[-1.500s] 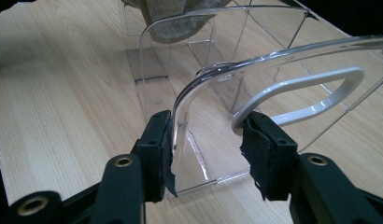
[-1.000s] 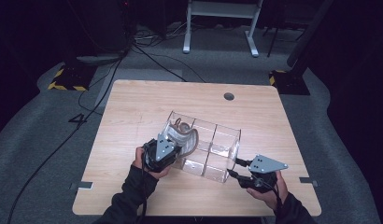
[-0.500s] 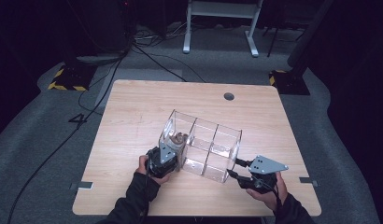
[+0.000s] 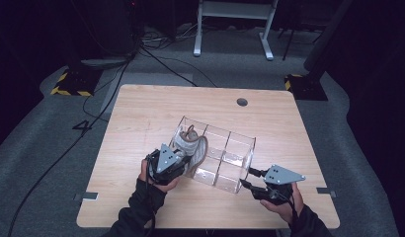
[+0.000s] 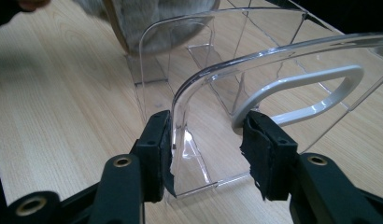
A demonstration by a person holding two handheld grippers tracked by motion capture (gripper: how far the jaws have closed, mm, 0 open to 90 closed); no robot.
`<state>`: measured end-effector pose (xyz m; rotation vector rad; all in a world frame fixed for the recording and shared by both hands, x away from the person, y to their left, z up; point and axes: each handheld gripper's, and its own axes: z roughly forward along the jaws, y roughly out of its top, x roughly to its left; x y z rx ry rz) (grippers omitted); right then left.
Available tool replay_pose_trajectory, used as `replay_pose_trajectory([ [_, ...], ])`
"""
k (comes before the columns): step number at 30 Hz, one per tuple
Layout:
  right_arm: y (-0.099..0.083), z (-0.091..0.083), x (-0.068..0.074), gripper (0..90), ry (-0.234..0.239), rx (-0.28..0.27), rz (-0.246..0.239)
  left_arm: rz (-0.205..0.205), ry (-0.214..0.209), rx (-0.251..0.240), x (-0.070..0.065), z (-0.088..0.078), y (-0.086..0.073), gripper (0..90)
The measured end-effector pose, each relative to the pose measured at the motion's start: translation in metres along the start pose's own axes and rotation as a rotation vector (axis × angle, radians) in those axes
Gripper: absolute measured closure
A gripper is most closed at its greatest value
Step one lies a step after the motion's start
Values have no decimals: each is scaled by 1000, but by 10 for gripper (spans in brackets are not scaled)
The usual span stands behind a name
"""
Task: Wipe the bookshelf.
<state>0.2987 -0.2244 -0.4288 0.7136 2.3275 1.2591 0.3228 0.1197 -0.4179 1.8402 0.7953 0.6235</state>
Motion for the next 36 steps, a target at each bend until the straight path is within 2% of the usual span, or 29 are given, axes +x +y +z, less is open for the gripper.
replay_pose_trajectory([
  [2, 0, 0, 0, 535, 1, -2, 3, 13, -7, -46, -2, -6, 8, 663],
  [3, 0, 0, 0, 535, 0, -2, 4, 33, 13, -66, -3, -10, 14, 663],
  [5, 0, 0, 0, 535, -2, -1, 4, 7, 12, -98, 0, -15, 18, 663],
  [7, 0, 0, 0, 535, -1, 1, 4, 19, 29, -97, 2, -17, 18, 663],
  [9, 0, 0, -1, 534, 1, 0, 8, 9, 36, -84, 5, -17, 14, 663],
  [12, 0, 1, 0, 533, -1, -1, 7, 35, 53, -17, 4, -14, 1, 662],
  [15, 0, 1, 1, 535, -6, 1, 3, 35, 61, 51, 2, -9, -13, 661],
  [16, 0, 1, 1, 534, -6, 1, 4, 16, 56, 76, 2, -6, -21, 661],
  [17, 0, 1, 1, 534, -6, 1, 4, 16, 56, 76, 2, -6, -21, 661],
  [19, 0, 0, 1, 535, -8, -1, 0, 21, 55, 152, 5, 4, -36, 661],
  [21, -1, 1, 0, 534, -4, -4, 2, 3, 43, 175, 8, 9, -42, 661],
  [25, 0, 1, 1, 534, -6, -3, 3, 13, 24, 269, 4, 19, -56, 661],
  [26, 0, 1, 1, 534, -6, -3, 3, 29, 18, 291, 1, 21, -60, 662],
  [31, 0, 1, 1, 535, -7, -1, 5, 49, 13, 293, -7, 23, -58, 662],
  [32, 0, 1, 1, 534, -7, -1, 4, 50, 4, 281, -8, 22, -57, 661],
  [33, 0, 1, 1, 534, -5, -1, 4, 44, -7, 247, -7, 17, -52, 661],
  [34, 0, 1, 1, 534, -5, -1, 4, 44, -7, 247, -7, 17, -52, 661],
  [36, 0, 1, 1, 534, -4, -2, 5, 20, -14, 178, -5, 9, -41, 661],
])
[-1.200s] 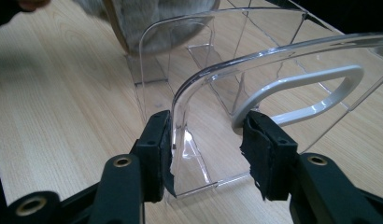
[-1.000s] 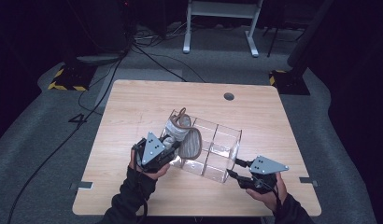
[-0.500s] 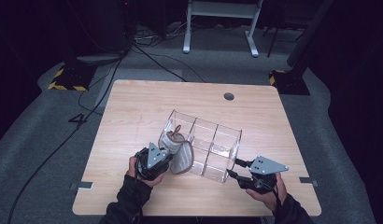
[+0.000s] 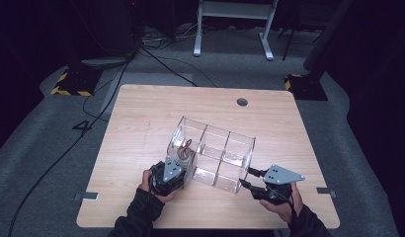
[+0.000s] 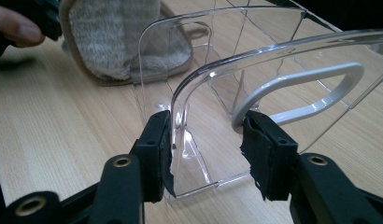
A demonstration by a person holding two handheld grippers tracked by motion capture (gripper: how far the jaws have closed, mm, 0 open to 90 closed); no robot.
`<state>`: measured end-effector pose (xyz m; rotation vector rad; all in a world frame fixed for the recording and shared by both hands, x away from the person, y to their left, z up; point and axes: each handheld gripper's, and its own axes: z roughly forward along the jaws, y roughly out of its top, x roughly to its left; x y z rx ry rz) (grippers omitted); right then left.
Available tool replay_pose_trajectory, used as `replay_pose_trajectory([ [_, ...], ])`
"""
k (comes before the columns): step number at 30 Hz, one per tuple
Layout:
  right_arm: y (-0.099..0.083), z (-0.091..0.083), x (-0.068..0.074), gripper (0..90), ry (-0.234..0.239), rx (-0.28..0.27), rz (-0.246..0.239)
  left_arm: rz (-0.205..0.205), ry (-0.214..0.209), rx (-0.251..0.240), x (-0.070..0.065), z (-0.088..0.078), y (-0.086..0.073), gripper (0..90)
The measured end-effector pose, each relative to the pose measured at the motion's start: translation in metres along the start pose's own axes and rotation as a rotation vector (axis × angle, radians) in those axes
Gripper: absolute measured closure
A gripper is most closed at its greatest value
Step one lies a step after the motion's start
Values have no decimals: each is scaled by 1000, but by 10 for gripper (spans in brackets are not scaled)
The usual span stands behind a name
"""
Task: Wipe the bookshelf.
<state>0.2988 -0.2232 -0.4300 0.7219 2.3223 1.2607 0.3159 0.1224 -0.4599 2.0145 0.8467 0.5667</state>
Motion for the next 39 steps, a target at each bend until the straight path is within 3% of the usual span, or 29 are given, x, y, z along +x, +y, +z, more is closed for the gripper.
replay_pose_trajectory([
  [2, 0, 0, 0, 534, 0, 0, 2, 0, -4, -78, -1, -11, 13, 661],
  [3, 0, 0, 0, 534, 0, 0, 2, 0, -4, -78, -1, -11, 13, 661],
  [6, 0, 0, 0, 534, 0, 1, -1, 18, -27, -171, -5, -24, 29, 661],
  [9, 0, 0, 0, 534, -1, 2, -1, 44, -51, -238, -16, -32, 46, 661],
  [11, 0, 0, 0, 534, -1, 2, -1, 67, -75, -255, -30, -29, 57, 660],
  [15, 0, 0, 0, 533, -1, 3, -2, 93, -95, -219, -44, -13, 60, 660],
  [22, 0, 0, 1, 534, -3, 4, -1, 117, -74, -136, -56, 19, 51, 662],
  [32, 0, 0, 2, 534, -13, 8, 2, 111, -63, -96, -56, 31, 38, 668],
  [34, 1, 1, 3, 534, -17, 9, -2, 122, -55, -91, -57, 31, 37, 668],
  [35, 1, 0, 2, 534, -14, 10, -4, 159, -44, -79, -56, 31, 35, 668],
  [37, 1, 0, 2, 534, -13, 11, -4, 181, -45, -67, -56, 32, 33, 668],
  [39, 0, 0, 2, 534, -14, 10, -1, 182, -44, -57, -57, 34, 30, 669],
])
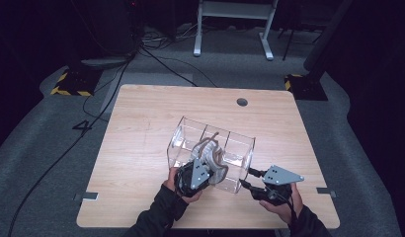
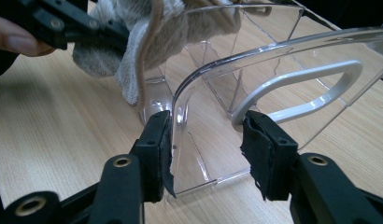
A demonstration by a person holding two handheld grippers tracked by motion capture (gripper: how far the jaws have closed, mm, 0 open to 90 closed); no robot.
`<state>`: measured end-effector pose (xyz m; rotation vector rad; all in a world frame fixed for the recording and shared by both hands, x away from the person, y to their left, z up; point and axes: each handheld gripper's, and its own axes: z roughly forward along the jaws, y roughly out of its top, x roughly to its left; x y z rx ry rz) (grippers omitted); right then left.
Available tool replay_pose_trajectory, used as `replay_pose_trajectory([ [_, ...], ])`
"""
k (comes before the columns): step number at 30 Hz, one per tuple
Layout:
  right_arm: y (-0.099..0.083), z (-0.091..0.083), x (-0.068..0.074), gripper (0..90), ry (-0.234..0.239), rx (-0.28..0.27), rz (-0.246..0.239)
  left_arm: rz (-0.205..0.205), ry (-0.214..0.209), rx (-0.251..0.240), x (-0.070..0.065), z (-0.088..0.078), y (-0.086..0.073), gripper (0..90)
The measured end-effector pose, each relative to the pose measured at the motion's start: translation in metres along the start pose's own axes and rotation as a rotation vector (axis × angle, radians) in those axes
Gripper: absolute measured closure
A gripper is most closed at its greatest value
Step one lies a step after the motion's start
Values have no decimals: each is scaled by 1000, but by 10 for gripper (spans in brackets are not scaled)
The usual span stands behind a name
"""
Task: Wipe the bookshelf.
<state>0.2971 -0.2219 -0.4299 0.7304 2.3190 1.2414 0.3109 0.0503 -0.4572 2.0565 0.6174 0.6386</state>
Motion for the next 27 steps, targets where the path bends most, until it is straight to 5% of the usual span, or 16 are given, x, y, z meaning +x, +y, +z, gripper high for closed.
replay_pose_trajectory([
  [9, 0, 1, 1, 533, -5, 2, 4, 58, 21, 63, -6, 16, -15, 675],
  [16, 2, 0, 5, 526, -8, 9, 10, 66, 26, 65, -9, 11, -15, 671],
  [17, 2, 0, 6, 524, -8, 8, 10, 80, 10, 54, -5, 5, -10, 670],
  [20, 2, 0, 7, 523, -5, 8, 2, 8, -17, -19, 4, -7, 2, 663],
  [24, 3, 0, 9, 523, -4, 8, 2, 5, 6, -94, 8, -18, 16, 660],
  [27, 4, 1, 10, 521, 1, 7, 7, -89, 11, -218, 18, -36, 31, 658],
])
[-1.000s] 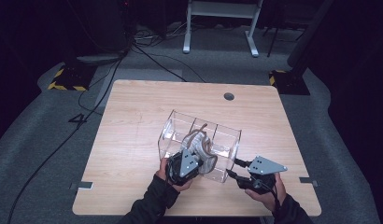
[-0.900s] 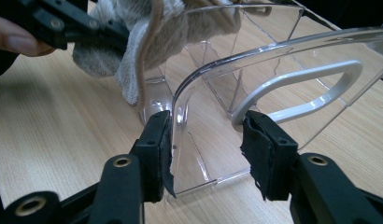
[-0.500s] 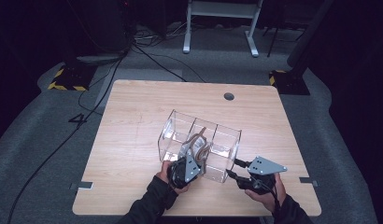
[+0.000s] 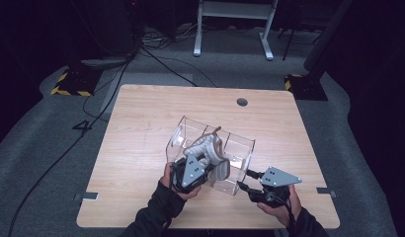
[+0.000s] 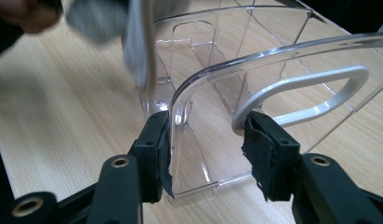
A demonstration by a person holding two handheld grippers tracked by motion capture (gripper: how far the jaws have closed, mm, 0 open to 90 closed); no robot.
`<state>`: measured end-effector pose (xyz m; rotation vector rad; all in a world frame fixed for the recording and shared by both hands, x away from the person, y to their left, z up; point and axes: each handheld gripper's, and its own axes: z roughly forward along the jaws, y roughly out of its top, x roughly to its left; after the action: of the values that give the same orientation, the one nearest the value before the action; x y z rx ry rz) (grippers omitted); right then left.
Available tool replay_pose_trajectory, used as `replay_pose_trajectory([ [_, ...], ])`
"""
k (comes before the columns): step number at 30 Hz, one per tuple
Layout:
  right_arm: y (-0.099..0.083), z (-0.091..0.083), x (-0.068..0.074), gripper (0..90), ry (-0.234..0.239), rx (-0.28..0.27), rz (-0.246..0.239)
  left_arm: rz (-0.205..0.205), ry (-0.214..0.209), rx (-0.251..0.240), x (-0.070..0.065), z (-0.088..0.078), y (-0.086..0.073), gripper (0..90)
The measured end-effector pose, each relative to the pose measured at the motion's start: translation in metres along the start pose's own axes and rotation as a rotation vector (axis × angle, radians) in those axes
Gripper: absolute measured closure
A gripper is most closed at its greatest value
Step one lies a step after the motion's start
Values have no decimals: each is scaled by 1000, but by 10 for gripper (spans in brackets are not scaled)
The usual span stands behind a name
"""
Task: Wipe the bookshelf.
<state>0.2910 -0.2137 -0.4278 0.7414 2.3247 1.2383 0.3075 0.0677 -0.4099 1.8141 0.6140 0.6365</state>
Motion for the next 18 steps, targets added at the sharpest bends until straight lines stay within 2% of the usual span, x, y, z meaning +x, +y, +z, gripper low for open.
replay_pose_trajectory([
  [1, 0, 0, 1, 520, -1, -2, -3, -37, 0, -43, 5, -6, 5, 658],
  [2, 0, 1, 1, 518, 3, -3, -3, -66, -10, -64, 9, -9, 7, 658],
  [6, 1, 2, 3, 512, 7, -3, -1, -128, -50, -18, 15, -7, -6, 661],
  [7, 1, 2, 3, 510, 7, -3, 1, -128, -50, -18, 15, -7, -6, 662],
  [8, 1, 2, 3, 509, 8, -3, 1, -147, -74, 9, 13, -3, -12, 662],
  [9, 1, 2, 4, 508, 9, -2, 2, -146, -81, 29, 10, -1, -15, 662],
  [10, 1, 2, 4, 508, 9, -2, 2, -146, -81, 29, 10, -1, -15, 663],
  [13, 1, 2, 5, 507, 7, -3, 1, -89, -61, 116, -1, 6, -24, 664],
  [14, 1, 2, 5, 507, 7, -3, 1, -89, -61, 116, -1, 6, -24, 665],
  [16, 1, 2, 4, 507, 13, -2, 0, -84, -50, 149, -2, 11, -31, 667],
  [18, 1, 2, 6, 509, 26, 0, -4, -103, -53, 166, -1, 17, -38, 668],
])
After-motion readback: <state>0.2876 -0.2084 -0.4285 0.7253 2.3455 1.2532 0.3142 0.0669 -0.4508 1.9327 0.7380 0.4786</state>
